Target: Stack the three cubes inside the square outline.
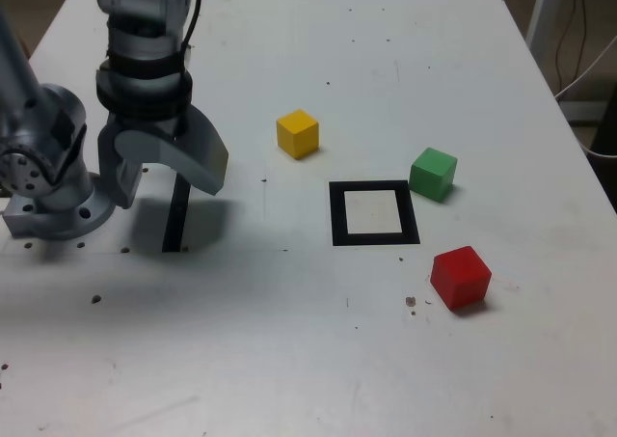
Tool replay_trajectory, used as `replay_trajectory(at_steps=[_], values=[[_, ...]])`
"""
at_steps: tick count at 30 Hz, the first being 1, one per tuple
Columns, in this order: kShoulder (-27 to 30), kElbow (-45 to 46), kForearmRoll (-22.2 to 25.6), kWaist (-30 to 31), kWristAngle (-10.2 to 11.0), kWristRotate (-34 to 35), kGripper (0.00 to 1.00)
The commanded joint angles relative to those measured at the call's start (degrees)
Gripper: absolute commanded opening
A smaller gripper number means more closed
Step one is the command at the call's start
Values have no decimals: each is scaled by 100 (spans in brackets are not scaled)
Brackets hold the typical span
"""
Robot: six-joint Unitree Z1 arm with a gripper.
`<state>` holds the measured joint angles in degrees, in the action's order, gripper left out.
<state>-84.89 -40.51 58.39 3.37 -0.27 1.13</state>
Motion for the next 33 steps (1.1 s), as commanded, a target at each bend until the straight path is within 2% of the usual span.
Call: replay_trajectory(at_steps=[1,21,33], values=[[-1,-1,14,-11,-8,13,99],[6,-45,84,-8,-8,18,99],[-112,-697,642,0,-9,18,99]])
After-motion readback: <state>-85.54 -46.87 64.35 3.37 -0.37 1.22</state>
